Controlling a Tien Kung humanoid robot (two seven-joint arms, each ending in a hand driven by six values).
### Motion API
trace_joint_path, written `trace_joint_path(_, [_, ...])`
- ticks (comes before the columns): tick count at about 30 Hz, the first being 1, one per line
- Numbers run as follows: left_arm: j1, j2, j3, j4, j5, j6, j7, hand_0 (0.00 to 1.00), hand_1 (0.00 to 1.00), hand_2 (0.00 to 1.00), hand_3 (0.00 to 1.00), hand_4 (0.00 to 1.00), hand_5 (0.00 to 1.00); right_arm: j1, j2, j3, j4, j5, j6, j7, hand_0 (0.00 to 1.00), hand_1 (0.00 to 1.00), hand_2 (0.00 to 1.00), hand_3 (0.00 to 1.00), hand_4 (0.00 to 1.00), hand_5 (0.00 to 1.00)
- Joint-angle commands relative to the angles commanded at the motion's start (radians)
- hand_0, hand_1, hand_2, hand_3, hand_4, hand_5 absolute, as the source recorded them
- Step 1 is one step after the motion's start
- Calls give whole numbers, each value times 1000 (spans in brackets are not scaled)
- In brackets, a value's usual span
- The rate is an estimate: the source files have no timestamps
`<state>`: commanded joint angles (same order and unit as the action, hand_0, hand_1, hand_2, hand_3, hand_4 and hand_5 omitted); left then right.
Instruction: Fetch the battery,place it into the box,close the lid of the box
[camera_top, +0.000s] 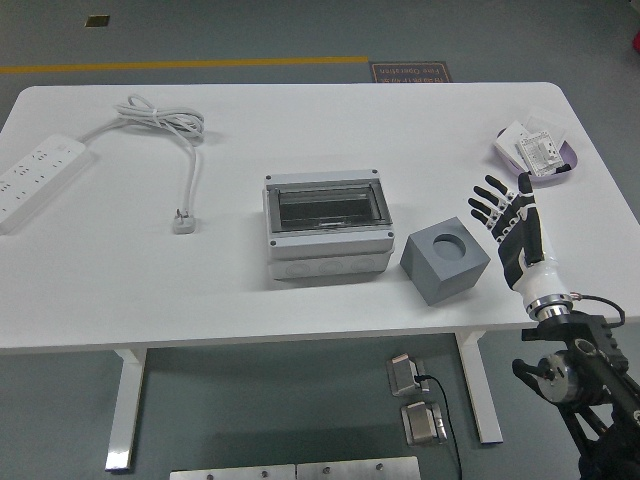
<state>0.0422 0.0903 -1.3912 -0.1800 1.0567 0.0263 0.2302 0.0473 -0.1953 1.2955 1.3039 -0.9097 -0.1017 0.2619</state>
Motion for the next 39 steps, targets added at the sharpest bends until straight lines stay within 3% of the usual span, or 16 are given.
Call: trace_joint_path(39, [-7, 3, 2, 0, 2, 0, -1, 657, 644, 616, 643, 691, 267, -4, -1, -5, -9, -71, -8, -41, 773, 726, 787, 843, 998, 998])
